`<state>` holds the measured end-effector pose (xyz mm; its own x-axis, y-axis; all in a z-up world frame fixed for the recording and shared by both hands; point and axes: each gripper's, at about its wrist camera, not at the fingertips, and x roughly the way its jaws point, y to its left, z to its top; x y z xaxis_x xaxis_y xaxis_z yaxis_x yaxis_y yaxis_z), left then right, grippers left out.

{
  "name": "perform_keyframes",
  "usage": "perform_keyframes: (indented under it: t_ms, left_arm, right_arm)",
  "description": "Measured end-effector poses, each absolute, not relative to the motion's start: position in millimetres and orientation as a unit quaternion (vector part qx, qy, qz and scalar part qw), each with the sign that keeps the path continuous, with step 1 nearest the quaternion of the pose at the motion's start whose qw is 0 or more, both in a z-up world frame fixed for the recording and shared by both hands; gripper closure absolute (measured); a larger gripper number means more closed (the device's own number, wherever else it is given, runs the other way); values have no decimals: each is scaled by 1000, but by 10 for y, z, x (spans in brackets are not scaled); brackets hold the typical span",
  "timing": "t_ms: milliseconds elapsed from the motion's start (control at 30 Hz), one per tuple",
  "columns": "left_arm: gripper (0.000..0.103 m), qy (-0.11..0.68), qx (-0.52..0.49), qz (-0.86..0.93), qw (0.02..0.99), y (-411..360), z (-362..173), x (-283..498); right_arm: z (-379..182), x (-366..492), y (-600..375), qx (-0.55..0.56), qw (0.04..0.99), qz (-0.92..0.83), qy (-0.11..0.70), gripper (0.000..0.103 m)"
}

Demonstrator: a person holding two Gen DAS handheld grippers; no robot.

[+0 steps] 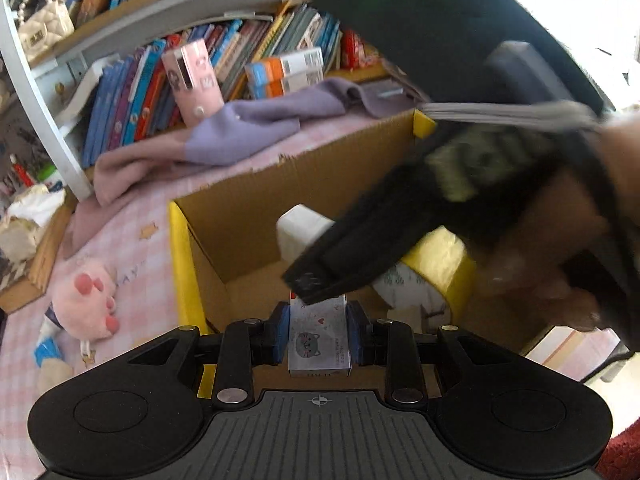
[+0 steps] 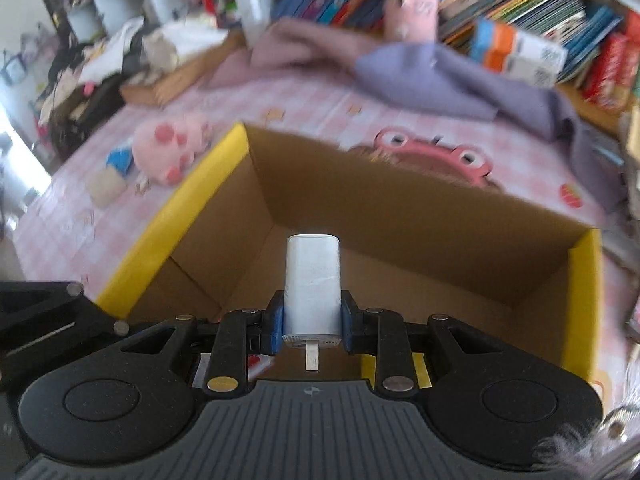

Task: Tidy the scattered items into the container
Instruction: 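Lower the charger into the yellow box and open the right gripper while the left releases the small box, then withdraw both open grippers from the yellow box toward the remaining items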

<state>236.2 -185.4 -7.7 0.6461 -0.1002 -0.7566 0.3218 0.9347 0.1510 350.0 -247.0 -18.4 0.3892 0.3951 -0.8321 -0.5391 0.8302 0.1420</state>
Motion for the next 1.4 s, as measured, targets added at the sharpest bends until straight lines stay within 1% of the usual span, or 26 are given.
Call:
perform_keyframes:
  t_ms: [233,467,500,533,567,633,700,800,867,933,967,1200,1400]
  left_arm:
    - [74,426,119,-100,892,-1883,-239,2386]
    - [74,417,124,-86,896,-1971,-262,2339]
    - [70,412,129,-84,898,-1987,-245,2314]
    - [70,409,132,-82,899,-1997,-224,2294]
    - [69,406,134,-79,900,-2004,-207,2279]
    - [64,400,139,-71,903,-2010,-171,2239]
    - [60,395,139,-67,906,-1999,-135,2183]
    - [60,383,136,-66,911,-1963,-49,2123]
    - [57,371,133,-64,917,-1938,27,2054]
    - [51,357,125,-62,924,-1906,113,1967]
    - [50,351,121,-61,927,-1888,157,1920]
    - [37,312,99,-59,943,-1686,404,1562]
    - [35,290,84,-65,951,-1481,495,1348]
  right_arm:
    - [-395,3648,-2349,-75,806,286,513,78]
    - [-438,3696,-2297,-70,796,294,524,78]
    - [-432,3693,-2295,-72,798,292,522,78]
    - [-414,3689,-2296,-74,802,292,516,77]
    - [-391,3677,-2295,-77,805,292,510,76]
    - [-332,3649,-2310,-72,812,295,498,72]
    - [-263,3618,-2328,-62,817,301,488,65]
    - [-145,3550,-2369,-45,825,306,472,58]
    - [-43,3484,-2405,-34,832,311,458,53]
    - [66,3404,-2436,-27,839,311,446,48]
    - [119,3357,-2454,-27,843,310,440,45]
    - [431,2995,-2599,-15,870,295,394,40]
    - [564,2652,-2697,-21,895,256,365,40]
